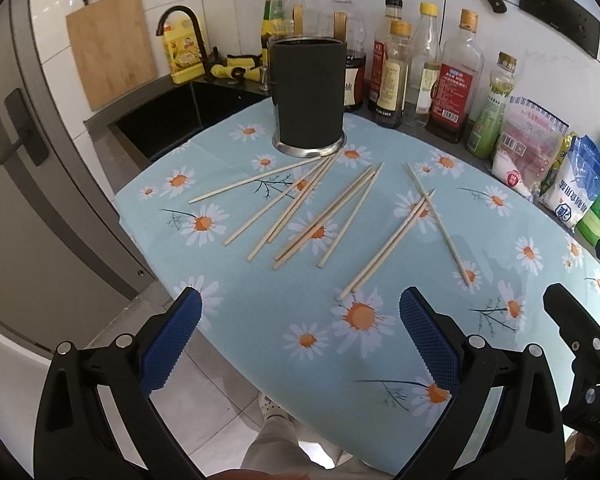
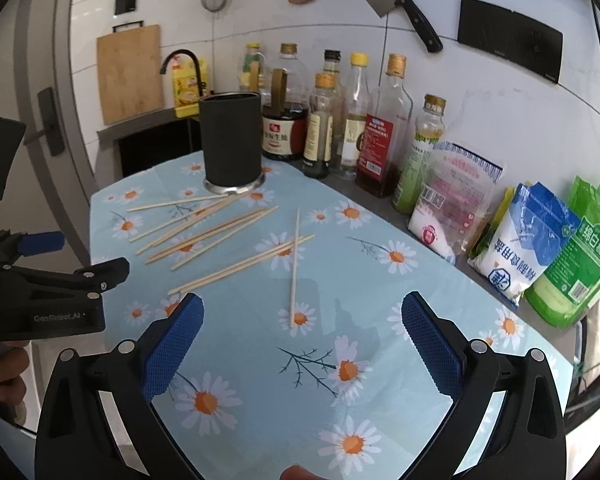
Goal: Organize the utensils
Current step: 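Lower both tools and close each on a wooden chopstick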
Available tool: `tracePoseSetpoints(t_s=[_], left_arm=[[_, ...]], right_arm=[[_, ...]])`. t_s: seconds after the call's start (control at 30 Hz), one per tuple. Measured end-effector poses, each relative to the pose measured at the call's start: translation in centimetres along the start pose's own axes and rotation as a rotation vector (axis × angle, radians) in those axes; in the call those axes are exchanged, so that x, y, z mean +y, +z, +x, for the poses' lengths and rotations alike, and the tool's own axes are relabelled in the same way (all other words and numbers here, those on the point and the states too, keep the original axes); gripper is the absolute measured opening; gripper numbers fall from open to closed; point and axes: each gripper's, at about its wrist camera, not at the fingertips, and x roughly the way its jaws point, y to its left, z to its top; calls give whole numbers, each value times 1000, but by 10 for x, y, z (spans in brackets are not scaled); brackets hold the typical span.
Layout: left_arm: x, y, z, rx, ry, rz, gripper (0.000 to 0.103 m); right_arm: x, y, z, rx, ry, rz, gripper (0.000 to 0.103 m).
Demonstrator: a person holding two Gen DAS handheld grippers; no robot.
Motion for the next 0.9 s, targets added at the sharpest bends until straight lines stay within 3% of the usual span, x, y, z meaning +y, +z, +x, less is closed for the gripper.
tracePoseSetpoints(t_s=[0.23,0.47,0.67,0.8,0.9], left_arm=[[27,25,42,79,-69,29,97],[60,59,88,110,-73,71,97],[82,89,127,137,-74,109,97],[87,102,153,167,-89,176,97],[87,112,172,188,-92,259,97]], right_arm=[[10,9,33,79,-29,78,95],[18,19,77,155,-108,131,95],[18,36,110,184,-240,114,95],[11,40,137,243,-296,112,95],[1,37,158,316,-257,140,95]])
